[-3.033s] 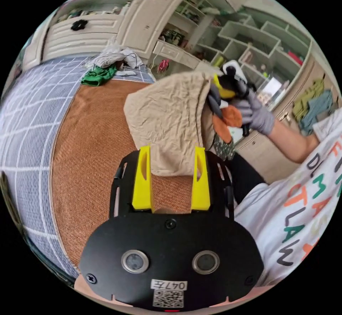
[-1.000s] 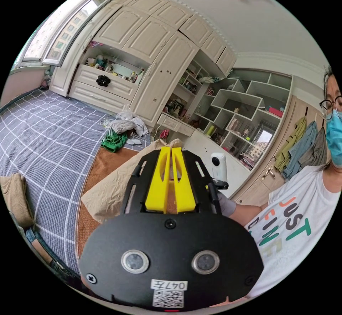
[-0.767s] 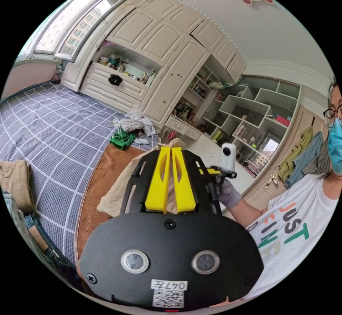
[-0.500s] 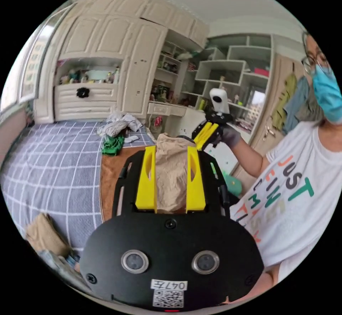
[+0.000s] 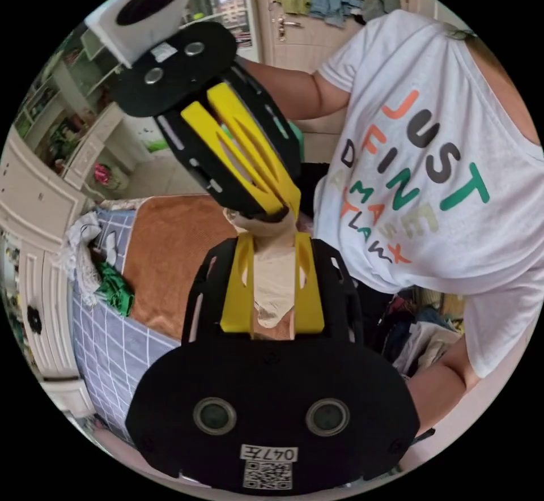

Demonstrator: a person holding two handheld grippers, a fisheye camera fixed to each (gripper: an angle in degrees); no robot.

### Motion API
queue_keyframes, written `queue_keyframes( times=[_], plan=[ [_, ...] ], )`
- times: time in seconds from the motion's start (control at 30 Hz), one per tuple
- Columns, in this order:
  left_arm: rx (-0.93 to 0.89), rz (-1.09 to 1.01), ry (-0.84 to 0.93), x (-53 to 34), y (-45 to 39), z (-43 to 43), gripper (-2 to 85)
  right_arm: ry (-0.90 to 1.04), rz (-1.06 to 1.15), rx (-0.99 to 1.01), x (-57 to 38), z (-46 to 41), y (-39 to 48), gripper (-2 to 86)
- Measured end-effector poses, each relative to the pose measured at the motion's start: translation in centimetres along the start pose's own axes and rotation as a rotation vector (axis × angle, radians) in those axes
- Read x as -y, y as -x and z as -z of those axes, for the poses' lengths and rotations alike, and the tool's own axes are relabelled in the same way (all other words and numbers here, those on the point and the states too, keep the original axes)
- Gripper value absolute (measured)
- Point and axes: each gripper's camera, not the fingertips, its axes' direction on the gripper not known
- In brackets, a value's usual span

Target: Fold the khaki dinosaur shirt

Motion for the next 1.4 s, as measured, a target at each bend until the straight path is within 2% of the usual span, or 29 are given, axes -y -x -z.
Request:
queue_keyframes(
  times=[0.17,0.33,0.43,0.53,0.6,0.7,0.9,1.0,1.1,1.17,1.23,1.33,1.4],
  plan=[
    [0.030,0.011,0.012,1.0,1.8,2.6,8.4,0.006,0.060,0.053,-0.2,2.0,0.2,-1.0],
    [0.036,-0.020,-0.109,2.4,2.7,6.7,13.3,0.005,0.091,0.048,0.3,4.1,0.8,-1.0],
    [0.076,-0.048,-0.038,4.4,3.6,6.5,13.9,0.011,0.139,0.045,1.0,5.5,2.0,-1.0],
    [-0.007,-0.121,-0.037,5.9,4.5,6.5,10.2,0.074,0.147,0.026,1.6,6.5,3.3,-1.0],
    [-0.047,-0.115,-0.030,6.9,5.3,6.7,4.8,0.110,0.132,0.006,1.7,7.0,4.1,-0.9],
    [0.027,-0.047,-0.018,7.3,6.4,7.6,1.9,0.130,0.026,-0.088,0.9,8.4,4.9,-0.6],
    [0.127,0.119,-0.054,6.1,7.9,11.4,0.4,-0.085,-0.284,-0.278,-6.4,11.3,7.0,5.6],
    [0.152,0.152,-0.079,6.0,7.3,13.4,0.2,-0.129,-0.386,-0.284,-10.4,8.1,9.2,10.2],
    [0.173,0.168,-0.092,6.8,6.7,14.7,0.1,-0.150,-0.467,-0.189,-13.3,3.0,10.6,13.7],
    [0.177,0.171,-0.091,7.7,6.2,15.2,0.1,-0.193,-0.505,-0.218,-14.0,0.9,12.1,14.6],
    [0.182,0.167,-0.078,8.9,5.5,15.6,0.0,-0.204,-0.521,-0.287,-13.5,0.7,13.0,12.5],
    [0.200,0.149,-0.056,11.1,4.2,16.1,0.1,-0.200,-0.519,-0.359,-11.9,1.7,14.5,1.0],
    [0.224,0.177,-0.063,12.4,3.8,16.5,0.1,-0.225,-0.458,-0.340,-10.5,2.9,16.3,-0.2]
  ],
)
